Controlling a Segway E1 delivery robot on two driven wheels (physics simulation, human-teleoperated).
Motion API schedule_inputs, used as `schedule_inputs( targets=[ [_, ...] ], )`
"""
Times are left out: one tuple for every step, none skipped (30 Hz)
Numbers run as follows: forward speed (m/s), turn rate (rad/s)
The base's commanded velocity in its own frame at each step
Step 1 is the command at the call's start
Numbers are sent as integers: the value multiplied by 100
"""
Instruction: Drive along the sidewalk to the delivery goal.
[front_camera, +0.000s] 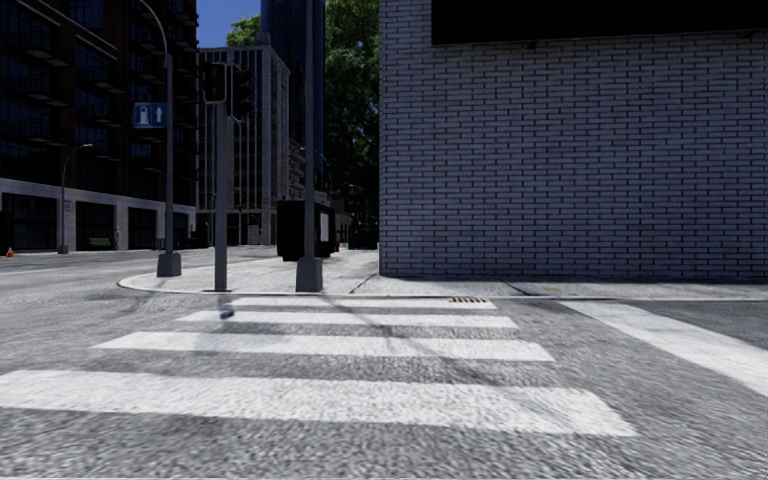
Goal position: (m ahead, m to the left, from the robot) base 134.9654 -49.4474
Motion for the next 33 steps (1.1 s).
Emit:
schedule_inputs(
  targets=[
    [200,0],
    [200,0],
    [200,0],
    [200,0],
    [200,0],
    [200,0],
    [200,0],
    [200,0],
    [200,0],
    [200,0],
    [200,0],
    [200,0],
    [200,0],
    [200,0],
    [200,0],
    [200,0],
    [200,0],
    [200,0],
    [200,0],
    [200,0],
    [200,0],
    [200,0],
    [200,0],
    [200,0],
    [200,0],
    [200,0],
    [200,0],
    [200,0],
    [200,0],
    [200,0],
    [200,0],
    [200,0],
    [200,0]
  ],
)
